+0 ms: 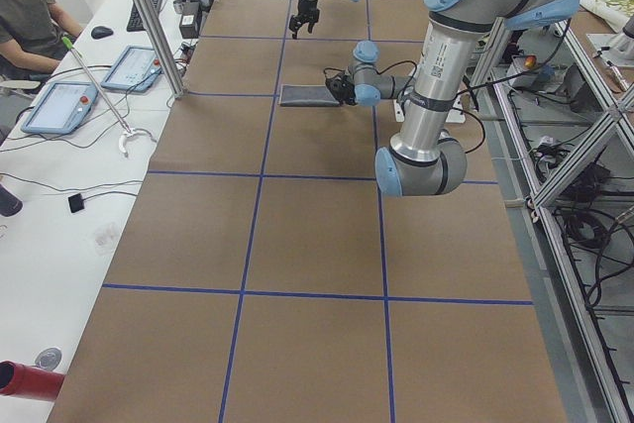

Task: Fold towel twice with both arms
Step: 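Lower the left gripper and grasp the near end of the grey strip, then lift the near end with the left gripper and fold it away from the robot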

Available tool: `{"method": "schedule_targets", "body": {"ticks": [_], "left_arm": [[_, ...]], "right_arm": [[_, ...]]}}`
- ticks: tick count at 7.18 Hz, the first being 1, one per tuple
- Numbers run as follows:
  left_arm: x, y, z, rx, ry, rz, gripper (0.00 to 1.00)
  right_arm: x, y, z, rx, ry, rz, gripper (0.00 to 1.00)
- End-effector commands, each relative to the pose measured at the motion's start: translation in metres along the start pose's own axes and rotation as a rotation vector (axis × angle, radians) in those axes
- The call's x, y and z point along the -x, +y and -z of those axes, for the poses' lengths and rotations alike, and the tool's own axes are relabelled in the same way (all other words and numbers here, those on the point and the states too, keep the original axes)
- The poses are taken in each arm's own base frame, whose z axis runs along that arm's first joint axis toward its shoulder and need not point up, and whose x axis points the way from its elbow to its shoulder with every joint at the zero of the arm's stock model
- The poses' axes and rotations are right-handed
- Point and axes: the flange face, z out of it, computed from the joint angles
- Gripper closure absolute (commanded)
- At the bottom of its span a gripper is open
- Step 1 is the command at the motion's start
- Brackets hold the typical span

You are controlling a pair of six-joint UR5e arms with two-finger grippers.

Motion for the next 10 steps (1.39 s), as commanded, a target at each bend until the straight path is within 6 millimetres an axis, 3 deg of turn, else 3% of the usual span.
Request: {"method": "schedule_targets", "body": {"ticks": [1,4,6,9,10], "left_arm": [[-0.004,0.002,0.004,0.005,0.010,0.006,1.00],[-0.016,0.002,0.022,0.016,0.047,0.011,1.00],[-0.076,-0.036,0.038,-0.055,0.094,0.053,1.00],[-0.136,-0.077,0.016,-0.134,0.094,0.105,1.00],[-0.145,-0.096,0.007,-0.164,0.084,0.113,1.00]], "right_arm": [[0.001,0.000,0.002,0.001,-0.004,-0.007,0.00],[-0.003,-0.002,-0.002,-0.002,0.006,-0.013,0.00],[-0.004,-0.003,-0.006,-0.004,0.015,-0.014,0.00],[-0.006,-0.007,-0.015,-0.008,0.032,-0.008,0.00],[-0.006,-0.006,-0.017,-0.008,0.035,-0.007,0.00]]}}
